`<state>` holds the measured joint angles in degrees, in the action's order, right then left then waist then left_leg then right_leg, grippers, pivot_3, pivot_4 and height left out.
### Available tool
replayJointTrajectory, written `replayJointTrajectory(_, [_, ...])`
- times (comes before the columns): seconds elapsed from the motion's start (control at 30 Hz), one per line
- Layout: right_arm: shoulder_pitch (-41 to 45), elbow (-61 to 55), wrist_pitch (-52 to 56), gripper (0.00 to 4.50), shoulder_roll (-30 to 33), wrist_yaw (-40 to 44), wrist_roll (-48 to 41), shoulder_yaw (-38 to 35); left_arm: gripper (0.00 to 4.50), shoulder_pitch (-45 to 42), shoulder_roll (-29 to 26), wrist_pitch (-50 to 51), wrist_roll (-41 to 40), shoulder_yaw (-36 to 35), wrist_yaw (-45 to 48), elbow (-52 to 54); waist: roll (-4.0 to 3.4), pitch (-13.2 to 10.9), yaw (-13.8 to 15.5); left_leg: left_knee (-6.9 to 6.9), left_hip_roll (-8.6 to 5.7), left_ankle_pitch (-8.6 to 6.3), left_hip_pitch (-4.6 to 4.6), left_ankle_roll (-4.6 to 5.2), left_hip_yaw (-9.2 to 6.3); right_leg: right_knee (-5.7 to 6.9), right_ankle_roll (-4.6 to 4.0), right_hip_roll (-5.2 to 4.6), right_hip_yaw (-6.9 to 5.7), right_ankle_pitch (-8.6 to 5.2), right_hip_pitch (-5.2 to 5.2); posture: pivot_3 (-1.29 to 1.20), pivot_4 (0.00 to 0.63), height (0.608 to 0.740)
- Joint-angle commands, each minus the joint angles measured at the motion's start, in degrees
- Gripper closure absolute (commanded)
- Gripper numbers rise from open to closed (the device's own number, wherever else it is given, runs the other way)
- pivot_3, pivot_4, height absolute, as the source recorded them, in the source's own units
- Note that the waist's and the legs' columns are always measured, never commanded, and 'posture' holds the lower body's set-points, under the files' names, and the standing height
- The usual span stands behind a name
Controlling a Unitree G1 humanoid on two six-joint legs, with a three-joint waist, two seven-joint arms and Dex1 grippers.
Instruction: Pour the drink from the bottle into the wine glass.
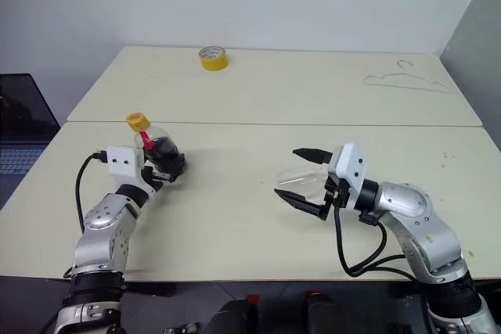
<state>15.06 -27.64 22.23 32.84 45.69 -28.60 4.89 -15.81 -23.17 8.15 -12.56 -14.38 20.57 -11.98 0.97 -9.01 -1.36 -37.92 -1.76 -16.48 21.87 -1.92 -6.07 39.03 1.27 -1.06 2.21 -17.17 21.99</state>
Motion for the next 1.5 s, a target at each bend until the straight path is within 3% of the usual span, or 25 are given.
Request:
replayJointTrajectory(0.03, [1.9, -3.6, 2.5, 0.00, -0.4, -1.3, -2.4, -1.0, 0.04, -1.3, -0.9, -1.0, 0.3, -0.2, 0.3, -0.1, 0.00, 0.0, 0.0, 0.00, 0.00, 0.00, 0.01, 0.00, -0.01, 0.00, 0.00, 0.00, 0.00, 0.00, 0.00, 0.00, 0.150, 0.740])
replayJointTrajectory(0.17, [3.3, -4.0, 3.9, 0.00, -0.9, -2.4, -2.7, -1.2, 0.04, -1.7, -0.7, -1.4, 0.0, 0.1, 1.0, -0.7, 0.00, 0.0, 0.0, 0.00, 0.00, -0.01, 0.01, 0.01, -0.01, 0.00, 0.00, 0.00, -0.01, 0.00, 0.00, 0.00, 0.150, 0.740])
replayJointTrajectory(0.3, [3.6, -4.1, 4.2, 0.00, -1.1, -3.0, -2.6, -1.2, 0.82, -1.6, -0.5, -1.7, -0.2, 0.2, 1.4, -0.6, 0.00, 0.0, 0.0, 0.00, 0.00, -0.01, 0.01, 0.01, 0.00, 0.00, 0.00, 0.00, 0.00, 0.00, 0.01, 0.00, 0.150, 0.740])
replayJointTrajectory(0.4, [3.8, -4.0, 4.0, 0.00, -1.3, -3.4, -2.1, -1.2, 1.72, -1.3, -0.5, -1.7, -0.2, 0.3, 1.8, -0.3, 0.00, 0.0, 0.0, 0.00, 0.00, -0.01, 0.01, 0.02, 0.00, 0.01, 0.00, 0.00, 0.00, 0.00, 0.01, 0.00, 0.150, 0.740])
replayJointTrajectory(0.63, [5.2, -4.5, 5.8, 0.00, -2.2, -6.8, -1.1, -0.9, 2.46, -1.1, -0.9, -0.9, 0.6, 2.0, 2.8, 3.0, 0.00, 0.0, -0.1, 0.00, 0.00, -0.01, 0.02, 0.01, 0.00, 0.01, 0.00, 0.00, 0.00, 0.00, 0.02, 0.00, 0.150, 0.740])
replayJointTrajectory(1.0, [14.8, -6.6, 19.5, 0.00, -7.1, -17.0, -6.1, -1.7, 3.09, -0.2, 2.0, 9.0, 4.6, 12.9, 0.5, 22.4, 0.01, 0.0, -0.1, 0.00, -0.01, 0.00, 0.13, 0.01, 0.02, 0.02, 0.00, -0.01, 0.04, 0.01, 0.13, 0.00, 0.150, 0.740])
replayJointTrajectory(1.5, [22.1, 1.1, 23.8, 0.00, -19.3, -26.6, -0.5, 4.6, 3.52, -3.6, 4.9, 10.2, 12.7, 21.8, -1.3, 24.8, 0.01, 0.0, -0.3, 0.03, -0.03, 0.02, 0.18, -0.01, 0.04, 0.05, 0.00, 0.00, 0.06, 0.01, 0.24, 0.00, 0.150, 0.740])
